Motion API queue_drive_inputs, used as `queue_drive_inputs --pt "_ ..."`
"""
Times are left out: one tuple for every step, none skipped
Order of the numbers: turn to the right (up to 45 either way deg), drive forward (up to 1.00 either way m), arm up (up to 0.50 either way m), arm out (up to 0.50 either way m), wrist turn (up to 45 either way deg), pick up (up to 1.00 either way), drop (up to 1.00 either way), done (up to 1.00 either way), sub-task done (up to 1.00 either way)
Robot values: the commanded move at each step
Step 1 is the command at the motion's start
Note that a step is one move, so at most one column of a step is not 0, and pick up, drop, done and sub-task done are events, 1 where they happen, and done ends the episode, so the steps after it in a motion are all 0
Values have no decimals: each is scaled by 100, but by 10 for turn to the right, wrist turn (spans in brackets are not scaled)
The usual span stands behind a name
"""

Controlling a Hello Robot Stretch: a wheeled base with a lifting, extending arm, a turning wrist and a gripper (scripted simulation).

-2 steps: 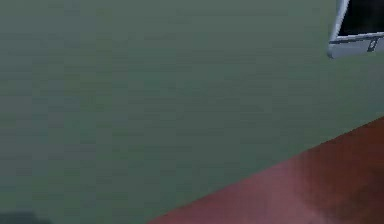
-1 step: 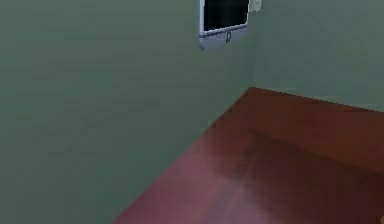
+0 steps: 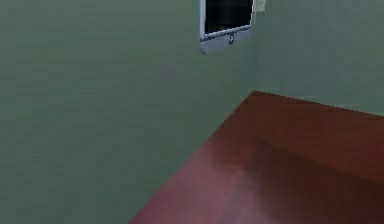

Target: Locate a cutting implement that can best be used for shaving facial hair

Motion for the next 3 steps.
queue_drive_inputs --pt "360 0 0 0 0 0 0 0 0" --pt "0 100 0 0 0 0 0 0 0" --pt "30 0 0 0 0 0 0 0 0"
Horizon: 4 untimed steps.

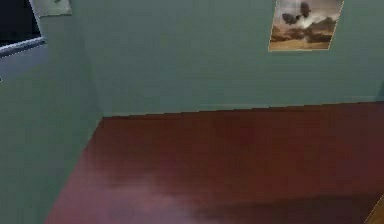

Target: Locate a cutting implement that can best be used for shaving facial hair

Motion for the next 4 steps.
queue_drive_inputs --pt "0 75 0 0 0 0 0 0 0" --pt "360 0 0 0 0 0 0 0 0" --pt "0 45 0 0 0 0 0 0 0" --pt "420 0 0 0 0 0 0 0 0"
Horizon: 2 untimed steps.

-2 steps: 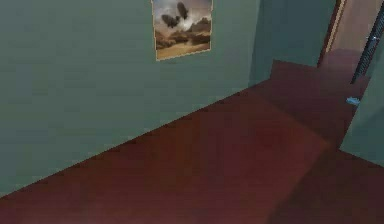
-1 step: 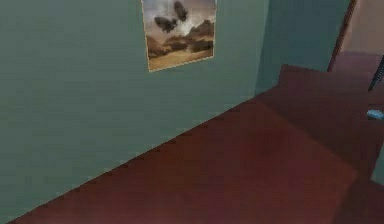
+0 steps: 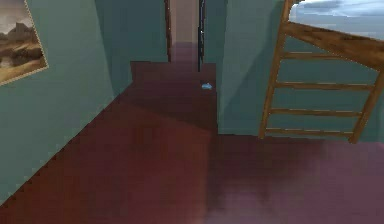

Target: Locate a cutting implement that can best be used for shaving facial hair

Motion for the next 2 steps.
queue_drive_inputs --pt "0 15 0 0 0 0 0 0 0" --pt "-90 0 0 0 0 0 0 0 0"
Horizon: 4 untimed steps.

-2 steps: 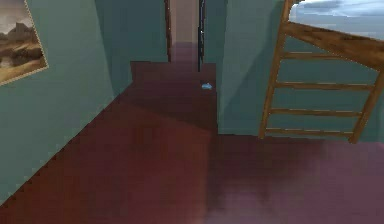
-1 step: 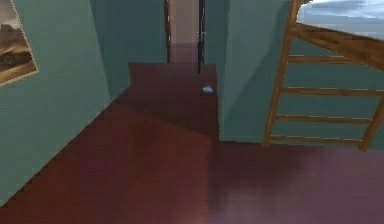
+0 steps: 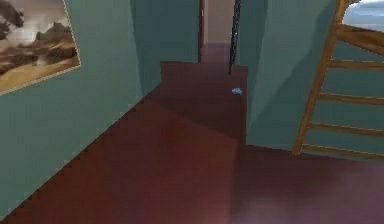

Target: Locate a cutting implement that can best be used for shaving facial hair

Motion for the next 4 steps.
queue_drive_inputs --pt "0 100 0 0 0 0 0 0 0" --pt "0 90 0 0 0 0 0 0 0" --pt "30 0 0 0 0 0 0 0 0" --pt "0 100 0 0 0 0 0 0 0"
